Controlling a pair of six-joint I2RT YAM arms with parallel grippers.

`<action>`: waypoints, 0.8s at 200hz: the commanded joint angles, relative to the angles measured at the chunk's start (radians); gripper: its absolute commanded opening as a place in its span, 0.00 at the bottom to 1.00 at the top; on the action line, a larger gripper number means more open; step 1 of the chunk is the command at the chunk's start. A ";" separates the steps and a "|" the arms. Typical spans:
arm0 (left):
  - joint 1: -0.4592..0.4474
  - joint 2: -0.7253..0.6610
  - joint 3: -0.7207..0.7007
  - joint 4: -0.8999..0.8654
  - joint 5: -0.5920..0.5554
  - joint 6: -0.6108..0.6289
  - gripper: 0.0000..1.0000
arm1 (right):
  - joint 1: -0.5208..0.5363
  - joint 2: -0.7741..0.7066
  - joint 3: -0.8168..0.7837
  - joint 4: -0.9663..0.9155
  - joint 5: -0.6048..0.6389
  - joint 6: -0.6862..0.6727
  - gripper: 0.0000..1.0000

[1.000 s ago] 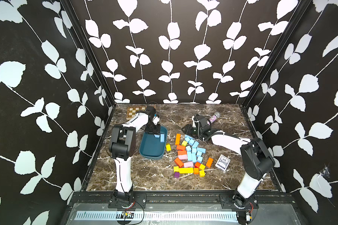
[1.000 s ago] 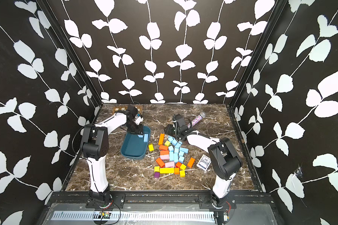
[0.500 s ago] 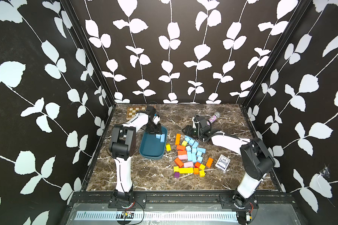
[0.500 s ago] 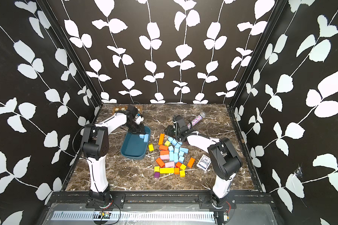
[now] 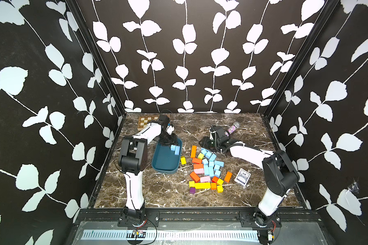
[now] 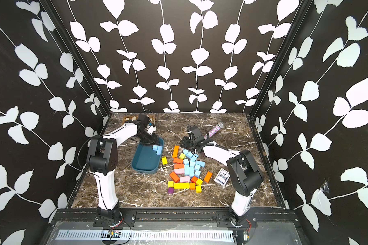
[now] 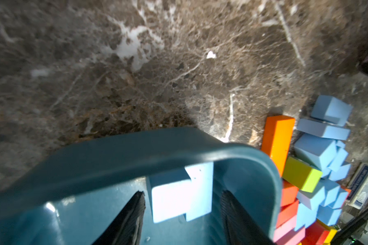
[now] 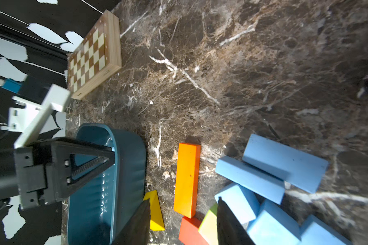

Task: Pick out the blue building blocks
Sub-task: Place the building block in the storage box, then pick up the building block from the center of the board.

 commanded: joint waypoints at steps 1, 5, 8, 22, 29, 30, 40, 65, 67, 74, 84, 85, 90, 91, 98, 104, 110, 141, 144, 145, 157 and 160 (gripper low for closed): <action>-0.005 -0.101 0.027 -0.020 -0.020 0.063 0.63 | 0.006 -0.049 0.056 -0.161 0.060 -0.019 0.49; -0.006 -0.105 0.031 -0.021 -0.021 0.077 0.63 | 0.006 -0.052 0.061 -0.182 0.066 -0.019 0.49; -0.009 -0.110 0.034 -0.021 -0.023 0.088 0.63 | 0.003 -0.054 0.066 -0.197 0.070 -0.018 0.49; -0.016 -0.126 0.045 -0.012 -0.022 0.148 0.63 | -0.011 -0.059 0.085 -0.257 0.073 -0.022 0.49; -0.022 -0.132 0.047 0.004 -0.015 0.180 0.63 | -0.020 -0.064 0.093 -0.284 0.072 -0.026 0.49; -0.024 -0.133 0.046 0.006 -0.014 0.187 0.63 | -0.021 -0.065 0.094 -0.288 0.071 -0.026 0.49; -0.039 -0.140 0.055 0.019 -0.006 0.257 0.63 | -0.036 -0.071 0.099 -0.315 0.070 -0.031 0.49; -0.105 -0.140 0.080 0.014 -0.023 0.464 0.63 | -0.077 -0.088 0.095 -0.345 0.048 -0.045 0.49; -0.110 -0.138 0.082 0.012 -0.022 0.477 0.63 | -0.082 -0.089 0.094 -0.343 0.043 -0.048 0.48; -0.127 -0.132 0.088 0.009 -0.018 0.513 0.63 | -0.093 -0.091 0.086 -0.343 0.035 -0.056 0.48; -0.153 -0.117 0.107 -0.003 -0.008 0.552 0.63 | -0.112 -0.094 0.072 -0.341 0.024 -0.064 0.48; -0.156 -0.115 0.109 -0.005 -0.007 0.556 0.63 | -0.113 -0.094 0.070 -0.340 0.023 -0.063 0.48; -0.169 -0.102 0.124 -0.016 -0.004 0.572 0.63 | -0.124 -0.096 0.060 -0.331 0.015 -0.068 0.48; -0.171 -0.099 0.128 -0.019 -0.004 0.574 0.63 | -0.126 -0.096 0.058 -0.328 0.014 -0.069 0.48; -0.188 -0.077 0.156 -0.040 -0.007 0.585 0.63 | -0.142 -0.100 0.043 -0.315 0.005 -0.072 0.48; -0.202 -0.057 0.185 -0.067 -0.011 0.586 0.63 | -0.157 -0.106 0.029 -0.304 -0.002 -0.059 0.48; -0.211 -0.039 0.212 -0.097 -0.010 0.580 0.63 | -0.173 -0.117 0.016 -0.289 -0.011 -0.038 0.48; -0.278 0.024 0.261 -0.150 0.026 0.542 0.60 | -0.225 -0.212 -0.091 -0.190 0.005 0.026 0.48; -0.287 0.030 0.262 -0.150 0.027 0.543 0.60 | -0.230 -0.216 -0.099 -0.191 0.003 0.028 0.48; -0.290 0.032 0.261 -0.151 0.028 0.544 0.60 | -0.231 -0.217 -0.102 -0.192 0.003 0.029 0.48; -0.327 0.057 0.271 -0.161 0.022 0.559 0.60 | -0.249 -0.228 -0.124 -0.210 -0.013 0.034 0.48; -0.336 0.063 0.274 -0.163 0.019 0.564 0.60 | -0.251 -0.231 -0.128 -0.214 -0.019 0.033 0.48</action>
